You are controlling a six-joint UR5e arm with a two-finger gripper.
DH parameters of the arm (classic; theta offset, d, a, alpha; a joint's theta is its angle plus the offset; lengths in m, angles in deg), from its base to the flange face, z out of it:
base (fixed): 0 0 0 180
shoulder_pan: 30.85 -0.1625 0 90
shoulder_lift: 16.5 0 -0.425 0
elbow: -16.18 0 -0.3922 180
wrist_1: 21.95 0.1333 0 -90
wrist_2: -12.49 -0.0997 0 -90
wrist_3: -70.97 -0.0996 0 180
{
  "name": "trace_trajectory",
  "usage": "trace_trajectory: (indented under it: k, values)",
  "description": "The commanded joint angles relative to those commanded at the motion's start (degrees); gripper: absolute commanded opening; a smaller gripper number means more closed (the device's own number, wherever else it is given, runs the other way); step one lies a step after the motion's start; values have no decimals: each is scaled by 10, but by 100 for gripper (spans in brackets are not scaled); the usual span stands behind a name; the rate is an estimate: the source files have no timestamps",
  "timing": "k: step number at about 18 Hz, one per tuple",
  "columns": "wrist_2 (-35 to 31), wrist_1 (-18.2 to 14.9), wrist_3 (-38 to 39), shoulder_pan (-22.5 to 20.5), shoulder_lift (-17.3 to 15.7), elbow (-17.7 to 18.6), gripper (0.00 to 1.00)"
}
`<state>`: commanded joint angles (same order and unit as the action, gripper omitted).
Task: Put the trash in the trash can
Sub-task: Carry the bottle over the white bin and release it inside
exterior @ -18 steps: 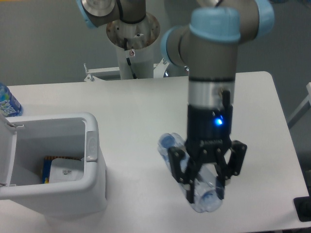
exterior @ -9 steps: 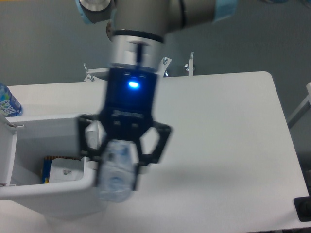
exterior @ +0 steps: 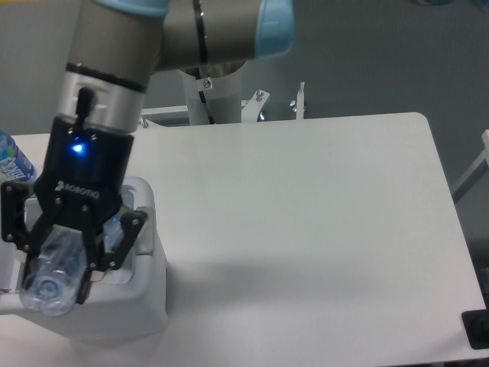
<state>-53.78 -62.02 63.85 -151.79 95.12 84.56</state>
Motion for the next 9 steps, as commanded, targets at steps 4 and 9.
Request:
trace_trajectory:
  k: [4, 9]
  values:
    - [-1, 0, 0, 5, -10, 14, 100]
    - [0, -1, 20, -4, -30, 15, 100]
